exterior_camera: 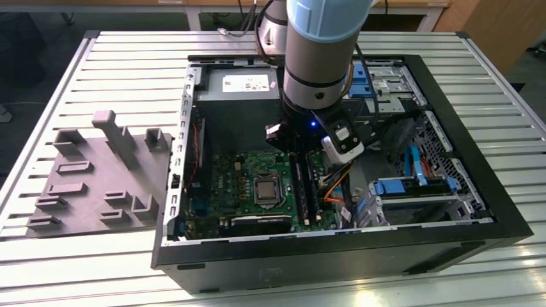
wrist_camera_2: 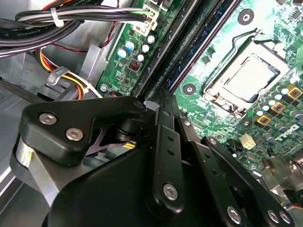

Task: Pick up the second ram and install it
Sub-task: 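Press down the second ram until it locks into place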

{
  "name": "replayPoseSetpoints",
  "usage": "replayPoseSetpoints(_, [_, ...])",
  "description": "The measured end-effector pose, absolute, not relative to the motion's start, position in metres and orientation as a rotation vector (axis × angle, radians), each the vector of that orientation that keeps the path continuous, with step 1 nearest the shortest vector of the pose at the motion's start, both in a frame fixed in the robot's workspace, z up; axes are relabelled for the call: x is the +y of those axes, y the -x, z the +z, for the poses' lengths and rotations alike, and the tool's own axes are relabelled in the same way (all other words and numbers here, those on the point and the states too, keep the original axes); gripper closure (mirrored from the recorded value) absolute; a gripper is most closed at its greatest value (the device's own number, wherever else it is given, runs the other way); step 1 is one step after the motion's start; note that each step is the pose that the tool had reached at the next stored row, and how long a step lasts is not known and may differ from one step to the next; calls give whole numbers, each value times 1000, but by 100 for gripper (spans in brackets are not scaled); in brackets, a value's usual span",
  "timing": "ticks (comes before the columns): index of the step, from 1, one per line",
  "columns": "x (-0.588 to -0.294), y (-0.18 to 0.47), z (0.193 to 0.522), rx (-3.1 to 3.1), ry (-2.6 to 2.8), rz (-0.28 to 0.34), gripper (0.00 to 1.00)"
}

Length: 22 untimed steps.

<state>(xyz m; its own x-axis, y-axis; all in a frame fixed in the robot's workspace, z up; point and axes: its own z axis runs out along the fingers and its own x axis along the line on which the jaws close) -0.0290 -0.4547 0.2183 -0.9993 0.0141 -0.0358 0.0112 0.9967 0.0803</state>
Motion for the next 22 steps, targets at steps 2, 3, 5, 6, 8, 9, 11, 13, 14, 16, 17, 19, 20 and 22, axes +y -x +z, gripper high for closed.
replayPoseSetpoints(2, [-455,29,218,3103,-20,124,89])
replayPoseSetpoints(3, [-455,29,218,3103,-20,124,89])
replayPoseSetpoints(5, [-455,29,218,3103,-20,124,89])
replayPoseSetpoints(6, [-455,29,218,3103,-20,124,89])
replayPoseSetpoints(8, [-455,29,217,3103,-20,124,89])
replayPoseSetpoints(9, [-455,29,216,3103,-20,124,89])
replayPoseSetpoints(11, [-455,29,215,3103,-20,124,89])
replayPoseSetpoints(13, [-455,29,215,3103,-20,124,89])
replayPoseSetpoints(14, [-455,29,215,3103,-20,124,89])
replayPoseSetpoints(16, [-455,29,214,3103,-20,124,89])
replayPoseSetpoints(17, [-455,29,214,3103,-20,124,89])
replayPoseSetpoints(19, [-455,29,214,3103,-20,124,89])
replayPoseSetpoints(20, [-455,29,214,3103,-20,124,89])
replayPoseSetpoints(22, [-455,29,214,3103,-20,124,89])
